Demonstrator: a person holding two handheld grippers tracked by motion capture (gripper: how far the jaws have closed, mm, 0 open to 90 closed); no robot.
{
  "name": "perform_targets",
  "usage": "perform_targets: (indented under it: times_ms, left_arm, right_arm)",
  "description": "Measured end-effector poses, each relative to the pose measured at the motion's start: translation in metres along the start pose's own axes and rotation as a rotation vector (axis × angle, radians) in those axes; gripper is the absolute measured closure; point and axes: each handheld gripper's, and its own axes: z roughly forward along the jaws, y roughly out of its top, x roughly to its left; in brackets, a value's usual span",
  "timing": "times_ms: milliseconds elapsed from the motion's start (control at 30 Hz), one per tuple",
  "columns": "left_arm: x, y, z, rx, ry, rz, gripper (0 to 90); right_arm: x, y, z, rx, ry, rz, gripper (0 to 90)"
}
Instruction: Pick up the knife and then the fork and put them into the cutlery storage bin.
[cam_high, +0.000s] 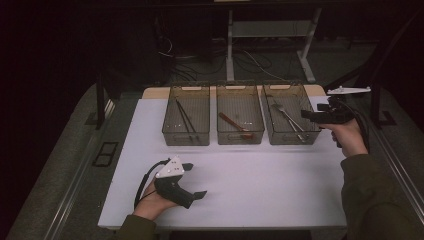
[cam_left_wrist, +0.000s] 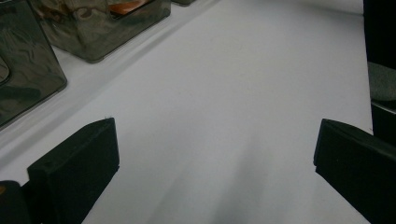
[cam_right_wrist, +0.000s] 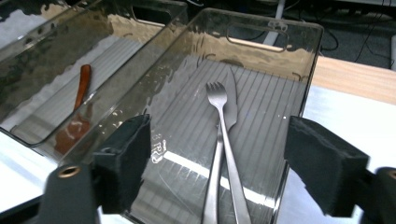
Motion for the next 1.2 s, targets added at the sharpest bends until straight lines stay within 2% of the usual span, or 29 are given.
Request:
perform_targets:
  times_ms: [67,200,300,533,667,1000,1200]
  left_arm:
    - [0.0,0.0,0.0,-0.002,0.001,0.0,0.0]
    - [0.001,0.0,0.0,-0.001,0.001,0.0,0.0]
    - [0.001,0.0,-0.001,-0.006,0.002,0.003,0.0]
    - [0.001,0.0,-0.001,-0.007,0.003,0.002,0.0]
    - [0.001,0.0,-0.001,-0.005,0.004,0.003,0.0]
    - [0.001,-0.001,-0.001,0.008,0.004,0.008,0.0]
    - [0.001,-0.001,-0.001,0.01,0.004,0.01,0.0]
  right_arm:
    - [0.003,0.0,-0.002,-0.015,0.006,-0.01,21.9]
    - [0.009,-0.004,-0.007,-0.055,0.046,-0.02,21.5]
    - [0.016,-0.009,-0.008,-0.056,0.072,-0.029,20.8]
    - [0.029,-0.022,-0.011,-0.07,0.095,-0.052,20.3]
    - [0.035,-0.031,-0.012,-0.068,0.089,-0.072,19.5]
    - [0.049,-0.062,-0.02,-0.077,0.109,-0.09,18.4]
    - [0.063,-0.072,-0.03,-0.081,0.14,-0.128,16.4]
